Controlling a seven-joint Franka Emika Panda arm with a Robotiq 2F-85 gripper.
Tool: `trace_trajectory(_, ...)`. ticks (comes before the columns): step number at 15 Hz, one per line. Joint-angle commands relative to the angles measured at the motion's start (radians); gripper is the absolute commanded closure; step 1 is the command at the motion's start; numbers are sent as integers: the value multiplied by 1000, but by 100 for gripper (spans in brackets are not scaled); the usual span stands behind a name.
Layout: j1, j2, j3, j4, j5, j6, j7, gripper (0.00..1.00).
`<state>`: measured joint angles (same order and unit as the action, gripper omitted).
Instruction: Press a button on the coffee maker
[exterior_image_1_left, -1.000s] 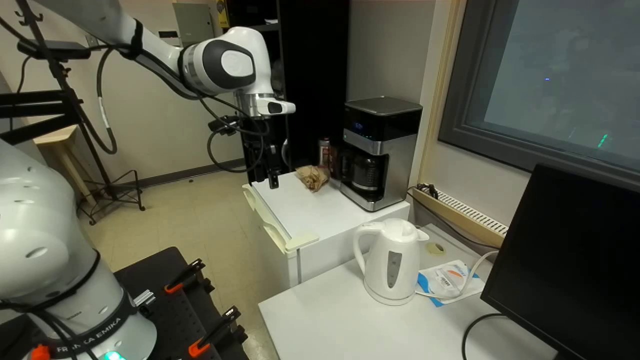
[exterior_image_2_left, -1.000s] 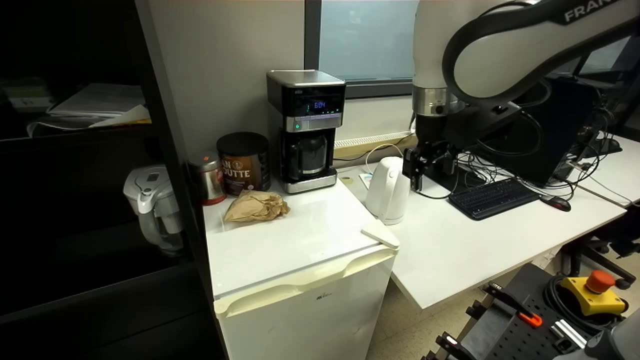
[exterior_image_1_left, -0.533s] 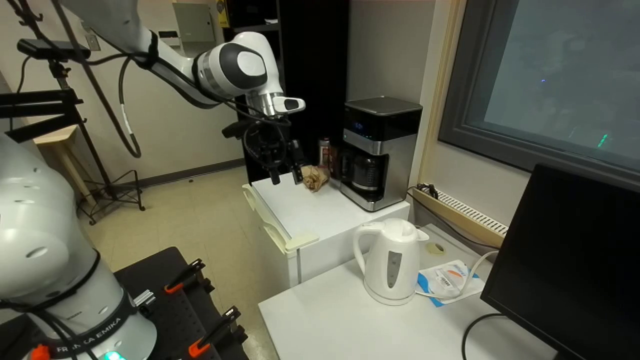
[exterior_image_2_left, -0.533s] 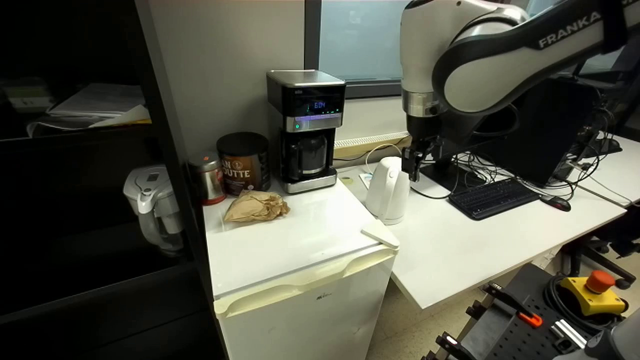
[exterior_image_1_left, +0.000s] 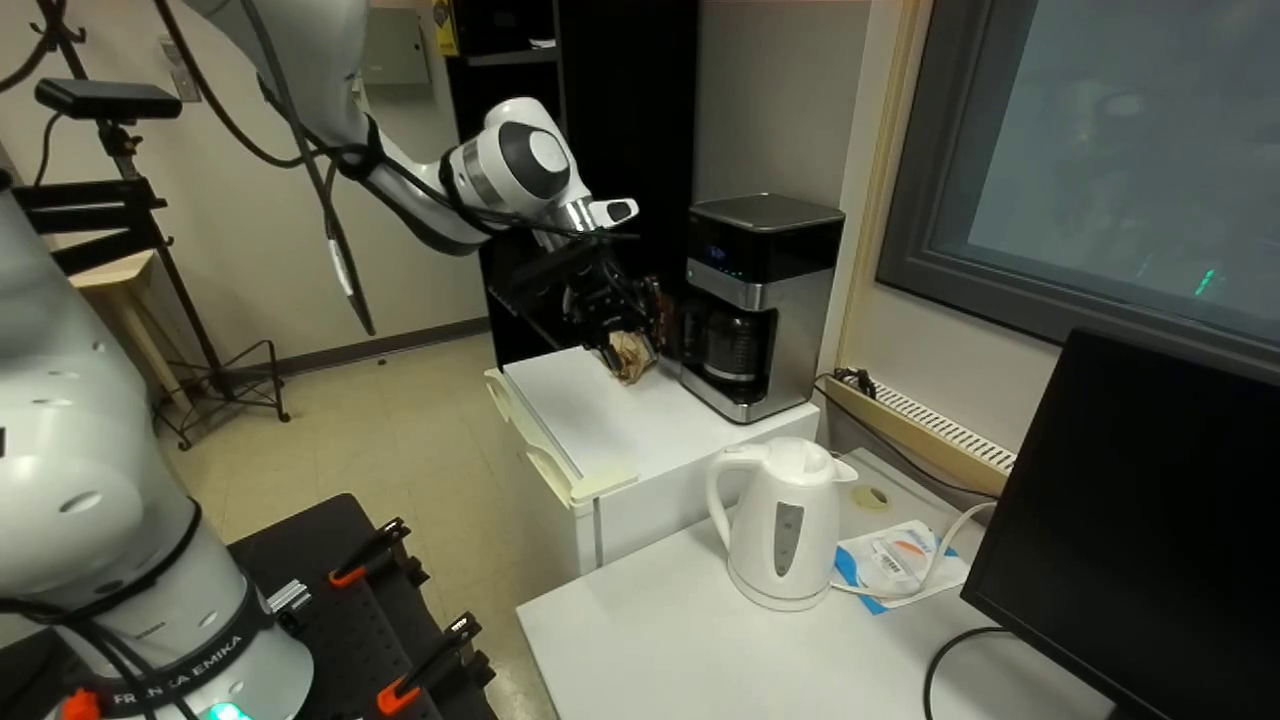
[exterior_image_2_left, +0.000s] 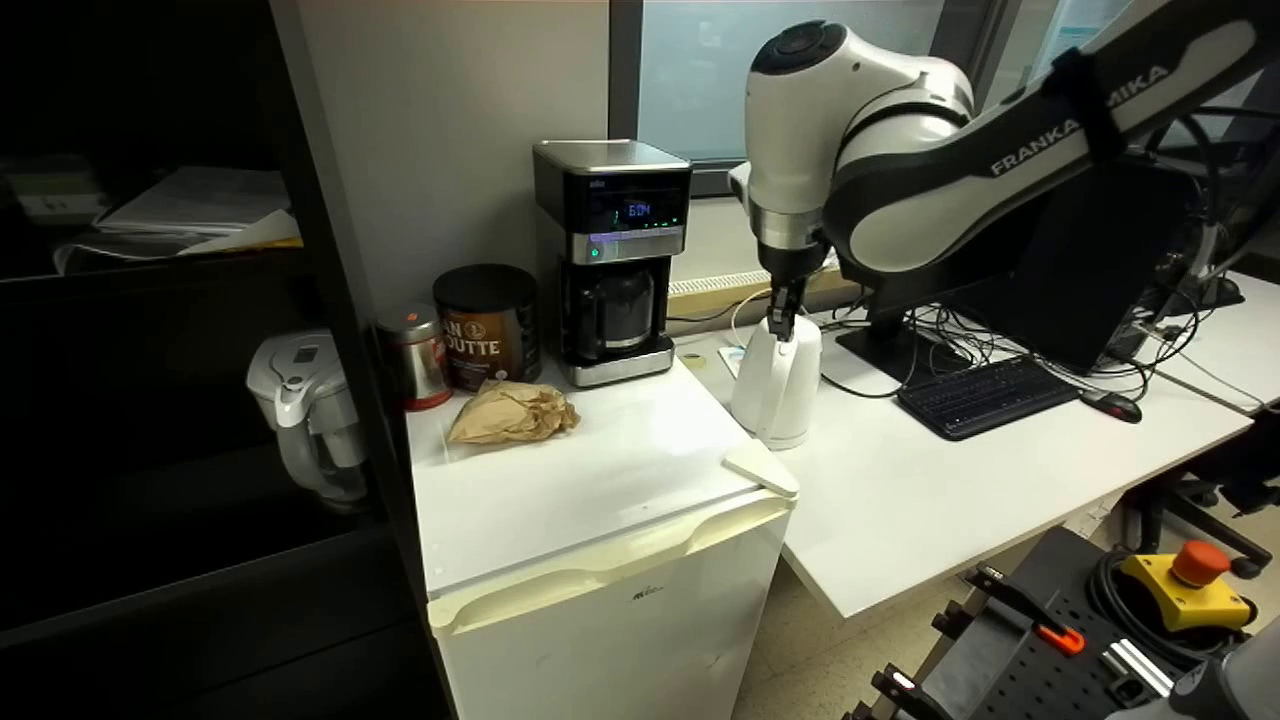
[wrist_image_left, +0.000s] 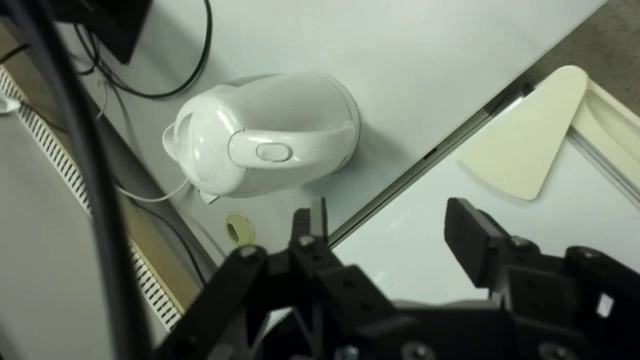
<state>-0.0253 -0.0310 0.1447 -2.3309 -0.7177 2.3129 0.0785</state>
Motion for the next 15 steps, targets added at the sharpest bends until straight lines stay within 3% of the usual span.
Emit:
trace_trajectory(1,34,82,-34,67,-180,61,-27,68)
trace_trajectory(5,53,134,-52,113,-446,150,34,96)
trace_trajectory(7,59,154,-61,139,-589,204,84,100)
trace_trajectory(10,61,186,-70,190,-787,257,192,98)
trace_trajectory(15,35,247,-59,270,-987,280,345,97)
